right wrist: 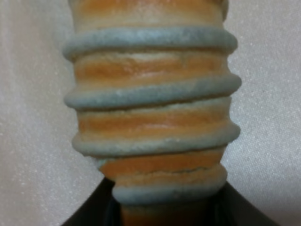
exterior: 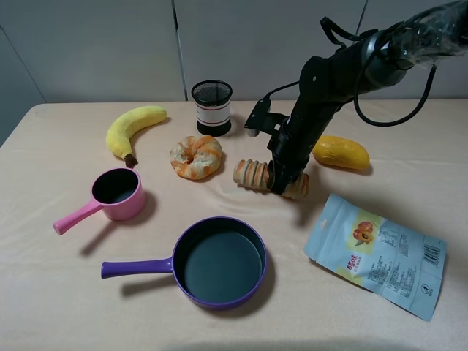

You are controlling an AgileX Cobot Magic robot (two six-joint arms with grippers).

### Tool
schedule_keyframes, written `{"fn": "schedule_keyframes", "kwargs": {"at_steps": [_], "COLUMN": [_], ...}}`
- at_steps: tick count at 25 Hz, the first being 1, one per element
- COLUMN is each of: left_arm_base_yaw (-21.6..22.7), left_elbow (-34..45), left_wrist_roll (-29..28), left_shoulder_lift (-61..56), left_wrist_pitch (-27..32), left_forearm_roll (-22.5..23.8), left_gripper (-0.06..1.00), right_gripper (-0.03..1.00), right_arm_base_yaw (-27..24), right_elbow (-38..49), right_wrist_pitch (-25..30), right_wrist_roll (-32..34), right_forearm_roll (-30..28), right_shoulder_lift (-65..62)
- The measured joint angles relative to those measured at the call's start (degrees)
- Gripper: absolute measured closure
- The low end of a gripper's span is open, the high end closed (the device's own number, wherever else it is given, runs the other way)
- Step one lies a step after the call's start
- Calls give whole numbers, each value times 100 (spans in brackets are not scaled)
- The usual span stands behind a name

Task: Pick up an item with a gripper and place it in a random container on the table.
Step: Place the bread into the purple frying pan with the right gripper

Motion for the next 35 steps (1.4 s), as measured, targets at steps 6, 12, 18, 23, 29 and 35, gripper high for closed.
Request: {"fn": "schedule_keyframes", "kwargs": {"at_steps": [6, 12, 18, 23, 29, 35], "left_arm_base_yaw": [0, 0, 0, 0, 0, 0], "left_elbow": [0, 0, 0, 0, 0, 0], "left_wrist_roll": [0, 0, 0, 0, 0, 0], "left_shoulder_lift": [0, 0, 0, 0, 0, 0], "left_wrist_pitch": [0, 0, 0, 0, 0, 0], "left_forearm_roll": [0, 0, 0, 0, 0, 0], "left_gripper": [6, 6, 6, 6, 6, 6], "right_gripper": [75, 76, 77, 78, 78, 78], "right_arm_base_yaw": [0, 0, 0, 0, 101, 431], "right_elbow": [0, 0, 0, -20, -25, -25], "right_wrist_pitch": [83, 162, 417, 739, 1171, 1613], "right_wrist_roll": [0, 147, 269, 590, 1039, 1632], "right_forearm_roll": [-21, -138, -206, -213, -290, -406], "right_shoulder_lift": [-49, -393, -749, -1028, -1296, -1371]}}
